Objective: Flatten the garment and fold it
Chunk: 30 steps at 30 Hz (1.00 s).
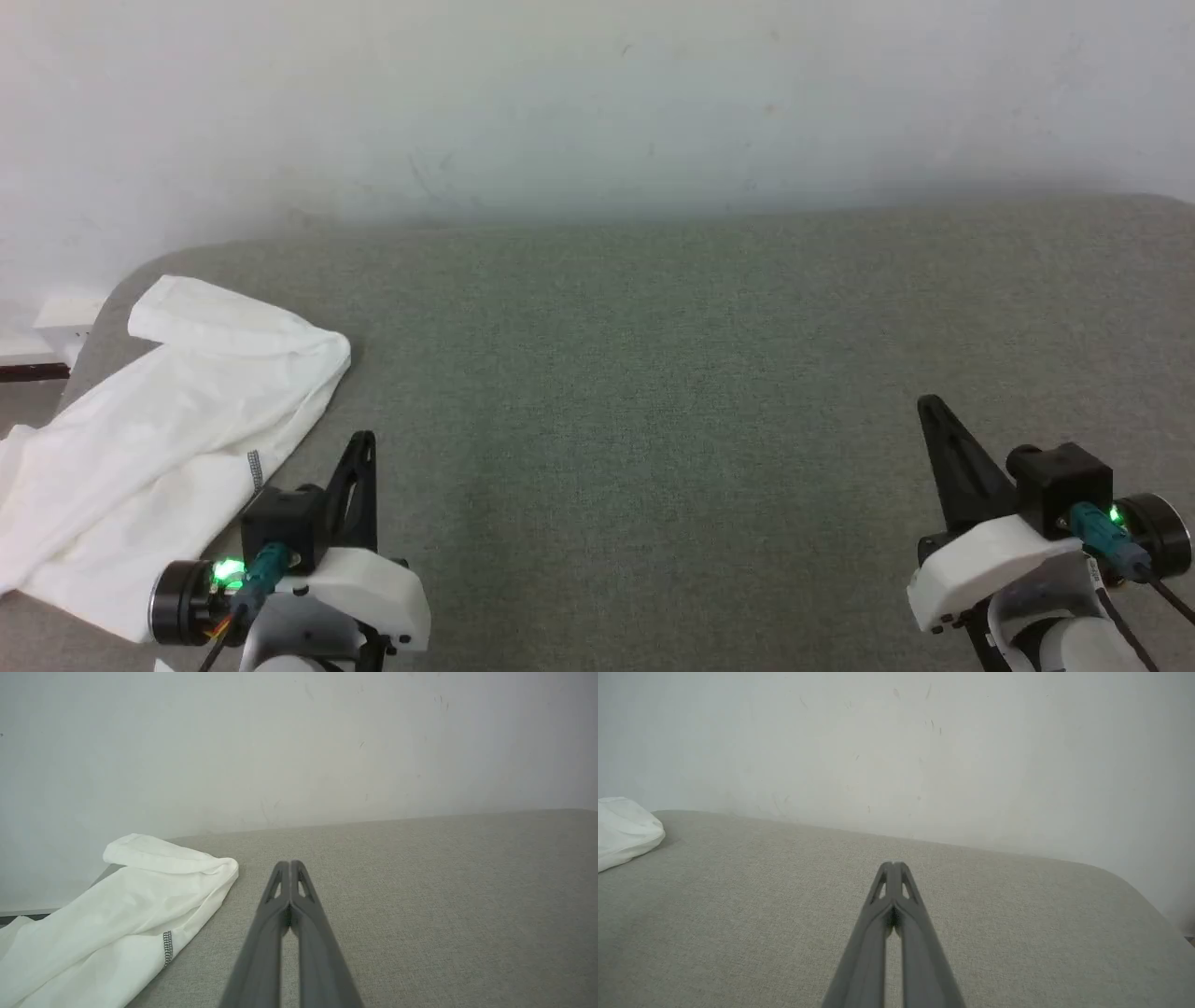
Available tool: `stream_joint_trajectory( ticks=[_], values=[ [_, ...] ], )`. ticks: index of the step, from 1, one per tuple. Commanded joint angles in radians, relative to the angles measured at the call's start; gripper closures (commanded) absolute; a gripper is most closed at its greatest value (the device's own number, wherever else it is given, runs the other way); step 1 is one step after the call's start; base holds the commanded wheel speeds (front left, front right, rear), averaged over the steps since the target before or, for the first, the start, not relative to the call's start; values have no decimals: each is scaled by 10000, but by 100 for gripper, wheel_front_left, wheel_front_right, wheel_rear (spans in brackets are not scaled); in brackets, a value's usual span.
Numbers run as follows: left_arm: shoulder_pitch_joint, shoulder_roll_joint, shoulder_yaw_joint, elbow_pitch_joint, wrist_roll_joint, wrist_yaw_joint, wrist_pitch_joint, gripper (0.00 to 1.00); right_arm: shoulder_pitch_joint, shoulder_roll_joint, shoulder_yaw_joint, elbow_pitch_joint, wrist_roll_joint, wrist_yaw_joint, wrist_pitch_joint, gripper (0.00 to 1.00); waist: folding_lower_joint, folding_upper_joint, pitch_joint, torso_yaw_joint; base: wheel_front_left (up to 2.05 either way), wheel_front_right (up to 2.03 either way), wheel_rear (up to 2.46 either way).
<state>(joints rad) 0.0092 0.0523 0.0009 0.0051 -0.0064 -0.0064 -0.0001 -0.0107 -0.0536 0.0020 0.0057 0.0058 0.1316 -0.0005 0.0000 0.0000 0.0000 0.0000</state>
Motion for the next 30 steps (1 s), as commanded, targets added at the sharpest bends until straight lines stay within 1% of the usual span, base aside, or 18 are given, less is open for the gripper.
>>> stream_joint_trajectory(
  ticks=[1,27,28,30],
  values=[
    [-92,-20,-9,-51,64,64,1,100,107,34,-20,-57,-58,-9,5,100,0,0,0,0,0,0,0],
    [-92,-20,-9,-51,64,64,1,100,107,34,-20,-57,-58,-9,5,100,0,0,0,0,0,0,0],
    [1,2,-3,4,-6,-2,-2,0,-1,-2,1,6,8,0,-2,0,0,0,0,0,0,0,0],
    [0,2,-11,15,-44,-3,-26,0,3,-3,-2,22,46,0,-23,0,0,0,1,-1,0,0,0]
  ],
)
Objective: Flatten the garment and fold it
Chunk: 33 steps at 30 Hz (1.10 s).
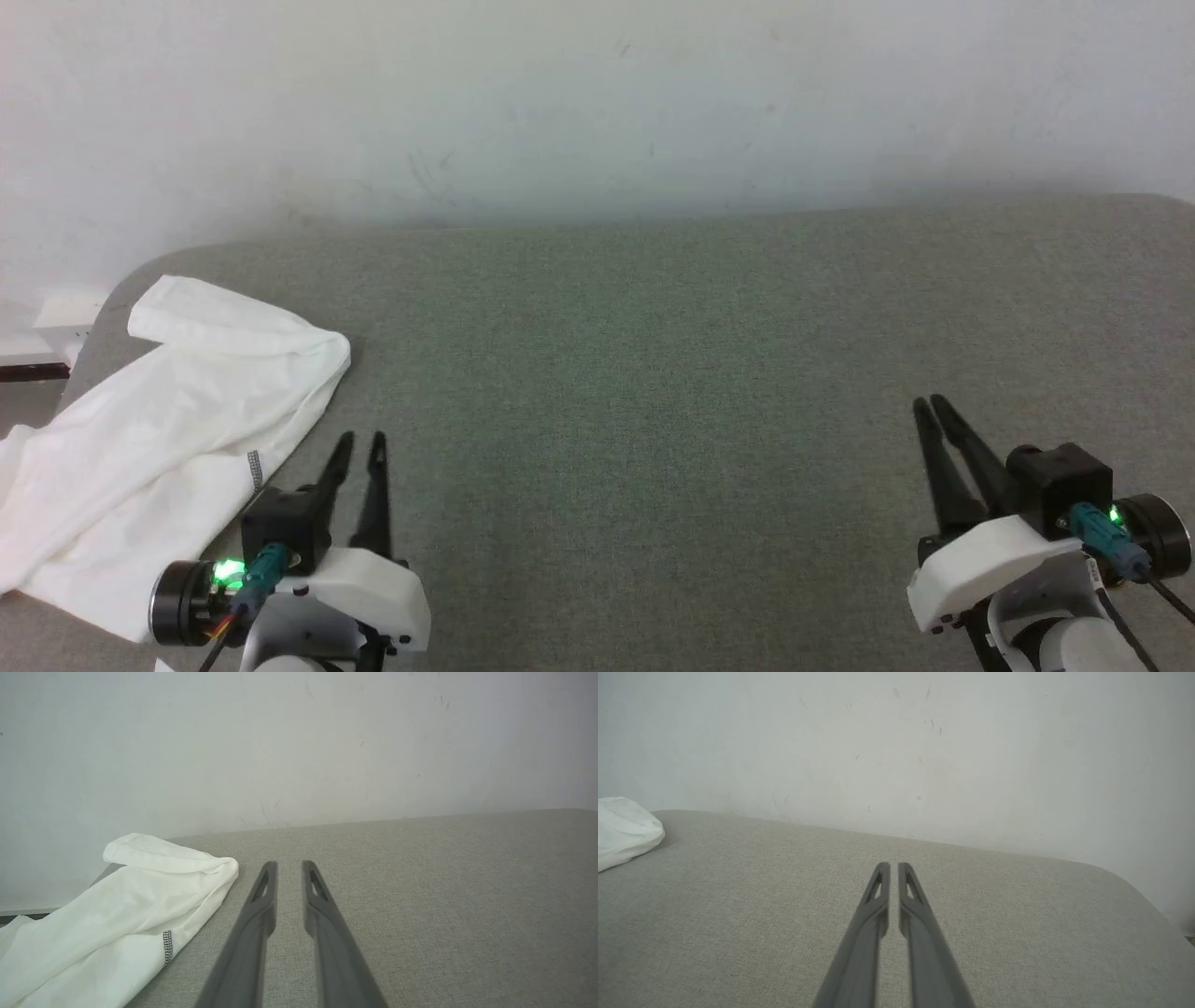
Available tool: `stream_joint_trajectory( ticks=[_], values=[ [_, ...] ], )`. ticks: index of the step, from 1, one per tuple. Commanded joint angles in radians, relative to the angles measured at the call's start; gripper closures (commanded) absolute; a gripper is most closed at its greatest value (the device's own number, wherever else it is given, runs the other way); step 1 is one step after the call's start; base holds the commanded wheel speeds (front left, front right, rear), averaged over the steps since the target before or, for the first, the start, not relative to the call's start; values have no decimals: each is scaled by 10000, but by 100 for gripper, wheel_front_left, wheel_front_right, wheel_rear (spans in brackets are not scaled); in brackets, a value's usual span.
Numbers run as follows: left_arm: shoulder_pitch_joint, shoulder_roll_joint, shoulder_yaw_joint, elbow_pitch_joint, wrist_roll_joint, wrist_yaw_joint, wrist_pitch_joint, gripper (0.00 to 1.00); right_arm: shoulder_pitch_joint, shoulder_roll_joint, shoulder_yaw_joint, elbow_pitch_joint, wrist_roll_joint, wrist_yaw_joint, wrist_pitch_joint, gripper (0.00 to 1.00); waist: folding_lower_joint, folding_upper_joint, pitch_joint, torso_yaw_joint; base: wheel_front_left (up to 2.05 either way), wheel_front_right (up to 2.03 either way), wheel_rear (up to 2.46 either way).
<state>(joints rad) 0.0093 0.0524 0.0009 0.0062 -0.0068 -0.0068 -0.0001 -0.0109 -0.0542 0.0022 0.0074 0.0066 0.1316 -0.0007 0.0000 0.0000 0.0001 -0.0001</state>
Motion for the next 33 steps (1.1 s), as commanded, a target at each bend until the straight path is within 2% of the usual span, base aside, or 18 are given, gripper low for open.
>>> stream_joint_trajectory(
  ticks=[1,21,33],
  values=[
    [-2,0,-21,15,-70,1,-47,0,8,3,-7,18,65,0,-41,0,0,0,1,-2,0,0,0],
    [-72,-4,-85,133,-589,64,-445,0,19,8,-106,285,298,-2,-442,0,0,0,-12,136,0,0,0],
    [-49,-6,4,243,-999,81,-697,0,63,12,-21,287,327,-2,-586,0,0,0,-56,709,0,0,0]
  ],
)
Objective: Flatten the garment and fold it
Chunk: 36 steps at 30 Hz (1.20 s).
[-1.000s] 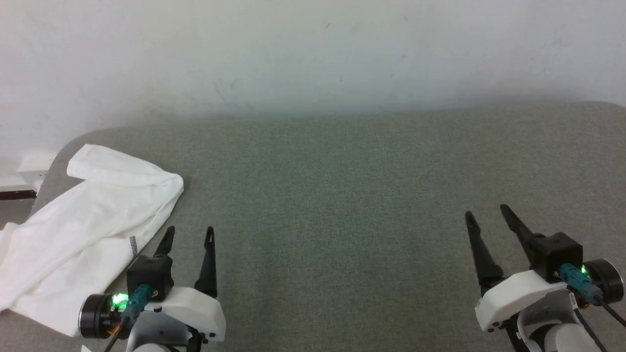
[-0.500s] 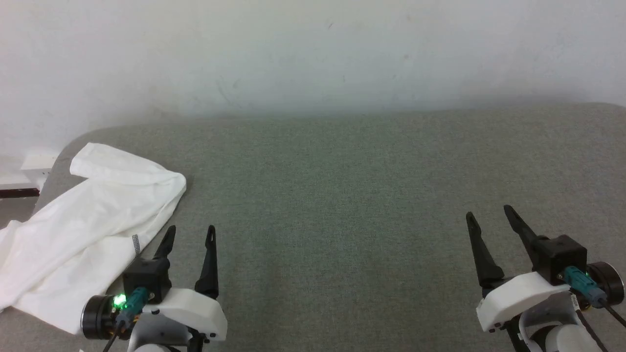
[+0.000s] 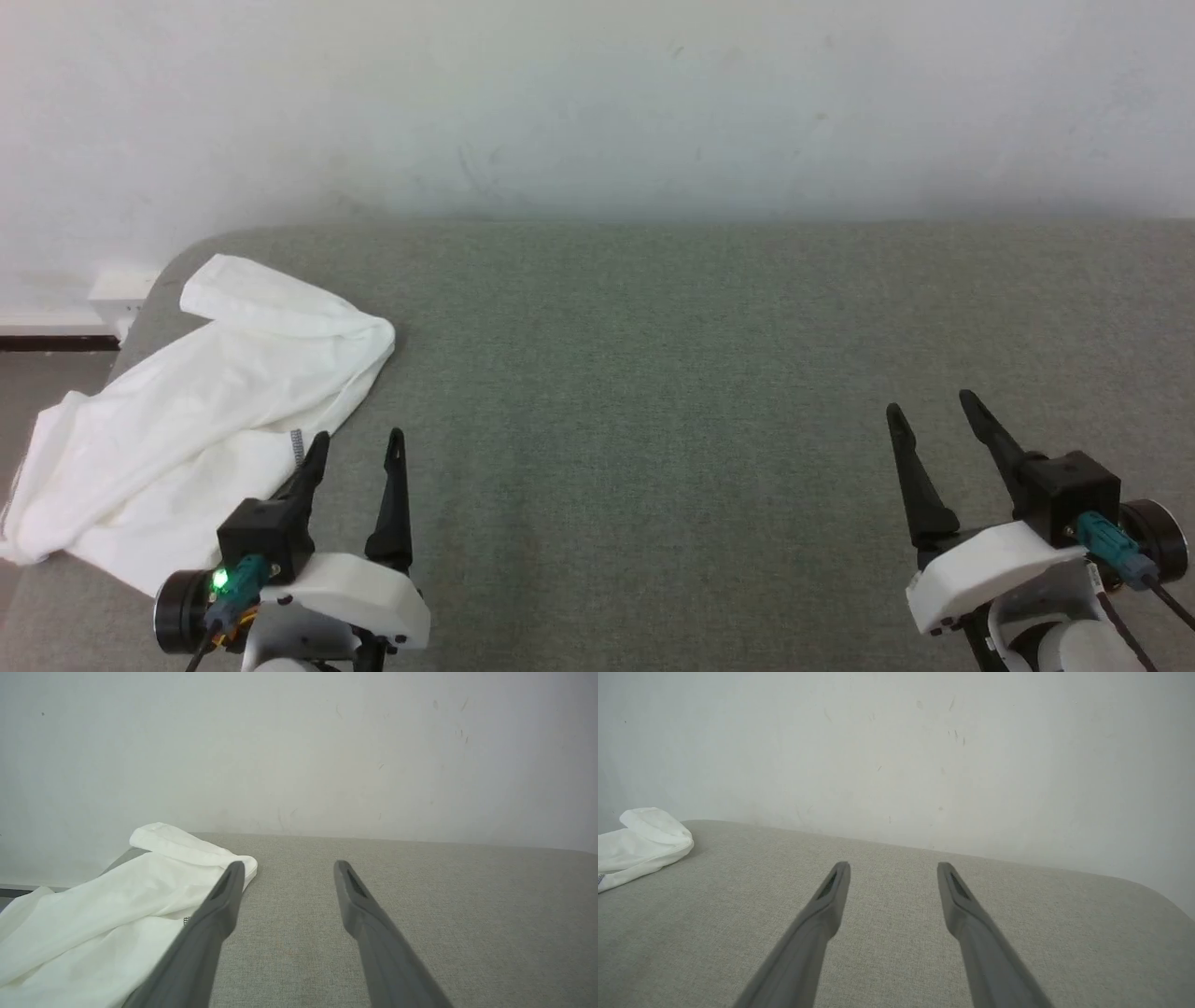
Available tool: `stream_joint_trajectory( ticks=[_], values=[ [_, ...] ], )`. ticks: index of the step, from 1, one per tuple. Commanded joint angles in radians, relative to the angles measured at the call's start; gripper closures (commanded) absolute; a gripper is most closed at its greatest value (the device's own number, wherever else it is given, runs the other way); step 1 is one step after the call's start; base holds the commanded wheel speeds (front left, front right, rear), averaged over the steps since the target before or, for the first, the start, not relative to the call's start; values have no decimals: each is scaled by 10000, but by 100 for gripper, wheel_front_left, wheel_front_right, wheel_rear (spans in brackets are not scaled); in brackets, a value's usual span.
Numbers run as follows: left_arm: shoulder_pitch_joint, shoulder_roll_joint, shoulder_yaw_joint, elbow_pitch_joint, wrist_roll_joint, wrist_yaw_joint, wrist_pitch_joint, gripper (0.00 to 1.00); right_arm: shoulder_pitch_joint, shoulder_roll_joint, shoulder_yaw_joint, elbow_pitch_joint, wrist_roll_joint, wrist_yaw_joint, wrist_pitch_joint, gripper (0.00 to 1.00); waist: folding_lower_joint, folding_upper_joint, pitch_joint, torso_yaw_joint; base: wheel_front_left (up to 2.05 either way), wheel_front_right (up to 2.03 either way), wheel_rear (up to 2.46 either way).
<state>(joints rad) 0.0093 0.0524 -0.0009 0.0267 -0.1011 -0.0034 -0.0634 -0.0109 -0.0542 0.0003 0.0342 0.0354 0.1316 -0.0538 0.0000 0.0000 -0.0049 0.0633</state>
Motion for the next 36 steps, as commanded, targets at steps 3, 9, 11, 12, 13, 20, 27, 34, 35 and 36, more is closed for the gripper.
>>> stream_joint_trajectory(
  ticks=[3,9,11,12,13,20,27,34,35,36],
  values=[
    [-29,-6,60,85,-209,32,-127,0,80,13,37,-16,53,-3,-72,0,0,0,-18,268,0,0,0],
    [36,-8,141,162,-384,57,-252,0,114,15,121,-86,84,-3,-99,0,0,0,-52,655,0,0,0],
    [56,-8,168,173,-413,67,-293,0,131,15,154,-113,86,-3,-108,0,0,0,-66,784,0,0,0],
    [67,-8,182,177,-426,72,-314,0,140,16,169,-124,92,-3,-112,0,0,0,-71,847,0,0,0],
    [79,-8,197,181,-442,78,-335,0,147,16,185,-132,91,-3,-115,0,0,0,-77,909,0,0,0],
    [162,-10,298,203,-583,106,-482,0,198,18,289,-224,102,-4,-145,0,0,0,-93,1295,0,0,0],
    [142,-11,379,230,-797,165,-628,0,212,20,363,-348,175,-5,-212,0,0,0,-30,1599,0,0,0],
    [92,-12,554,237,-927,182,-774,0,182,22,425,-382,260,-5,-284,0,0,0,83,1771,0,0,0],
    [80,-12,575,240,-930,179,-795,0,177,23,422,-389,267,-5,-290,0,0,0,114,1787,0,0,0],
    [54,-12,606,245,-950,180,-816,0,170,23,423,-395,279,-5,-291,0,0,0,147,1795,0,0,0]
  ],
)
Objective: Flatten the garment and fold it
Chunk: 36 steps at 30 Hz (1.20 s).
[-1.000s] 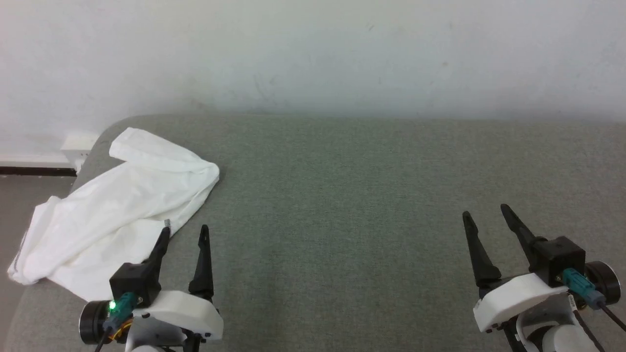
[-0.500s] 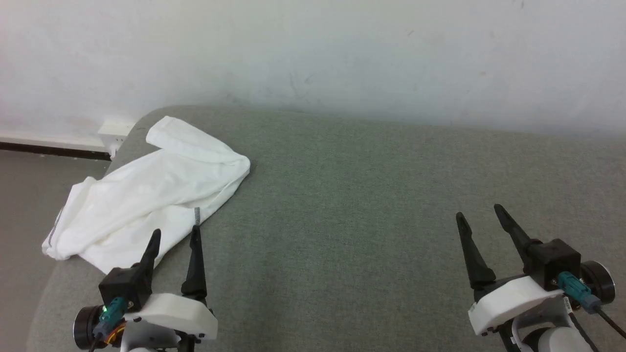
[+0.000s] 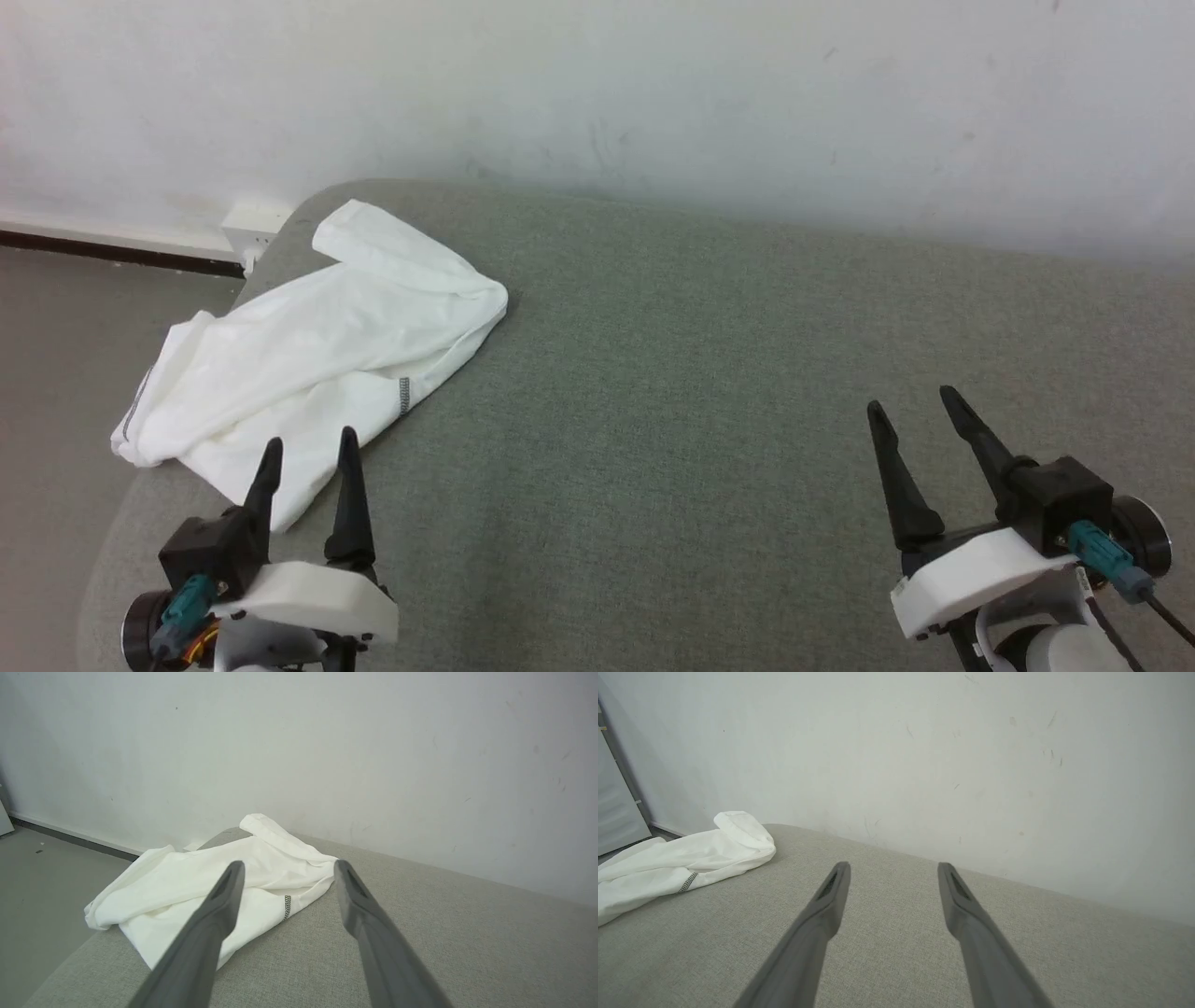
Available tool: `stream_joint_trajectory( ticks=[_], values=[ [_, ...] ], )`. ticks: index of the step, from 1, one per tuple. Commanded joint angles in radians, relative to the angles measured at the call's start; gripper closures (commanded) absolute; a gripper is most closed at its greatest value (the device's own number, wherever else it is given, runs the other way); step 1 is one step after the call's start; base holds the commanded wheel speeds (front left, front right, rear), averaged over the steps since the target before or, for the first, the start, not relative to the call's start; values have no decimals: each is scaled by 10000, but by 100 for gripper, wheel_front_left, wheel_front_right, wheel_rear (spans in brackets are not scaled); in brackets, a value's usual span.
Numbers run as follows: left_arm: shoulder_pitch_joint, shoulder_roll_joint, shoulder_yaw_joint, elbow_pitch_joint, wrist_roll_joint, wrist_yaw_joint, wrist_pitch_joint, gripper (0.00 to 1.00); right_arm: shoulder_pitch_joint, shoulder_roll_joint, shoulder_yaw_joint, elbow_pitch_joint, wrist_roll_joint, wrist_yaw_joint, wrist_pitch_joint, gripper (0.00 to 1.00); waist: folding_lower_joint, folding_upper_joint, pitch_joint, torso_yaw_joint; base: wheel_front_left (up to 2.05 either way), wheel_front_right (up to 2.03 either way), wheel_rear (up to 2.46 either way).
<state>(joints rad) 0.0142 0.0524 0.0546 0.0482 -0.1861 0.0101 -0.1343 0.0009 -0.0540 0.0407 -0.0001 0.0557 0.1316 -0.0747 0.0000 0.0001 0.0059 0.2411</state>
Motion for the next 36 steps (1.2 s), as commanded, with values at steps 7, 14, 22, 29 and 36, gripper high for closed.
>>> stream_joint_trajectory(
  ticks=[7,14,22,29,36],
  values=[
    [-691,-14,153,-29,-193,33,-253,0,-142,23,58,-130,86,-6,-61,0,0,-1,480,13,0,0,0],
    [-2273,309,710,373,54,-194,-400,0,-411,25,158,-156,120,-6,-87,0,0,-1,969,-246,0,0,0],
    [-4389,1645,1070,2562,-336,-534,701,0,-739,28,227,-35,306,-7,-205,0,0,-1,1624,-811,0,0,0],
    [-5434,2662,995,5018,-980,-940,3355,0,-1010,30,280,219,516,-7,-396,0,0,-1,2196,-1268,0,0,0],
    [-5806,3173,1303,6648,-1722,-1025,5076,0,-1295,31,498,381,646,-8,-564,0,0,-1,2588,-1533,0,0,0]
  ],
)
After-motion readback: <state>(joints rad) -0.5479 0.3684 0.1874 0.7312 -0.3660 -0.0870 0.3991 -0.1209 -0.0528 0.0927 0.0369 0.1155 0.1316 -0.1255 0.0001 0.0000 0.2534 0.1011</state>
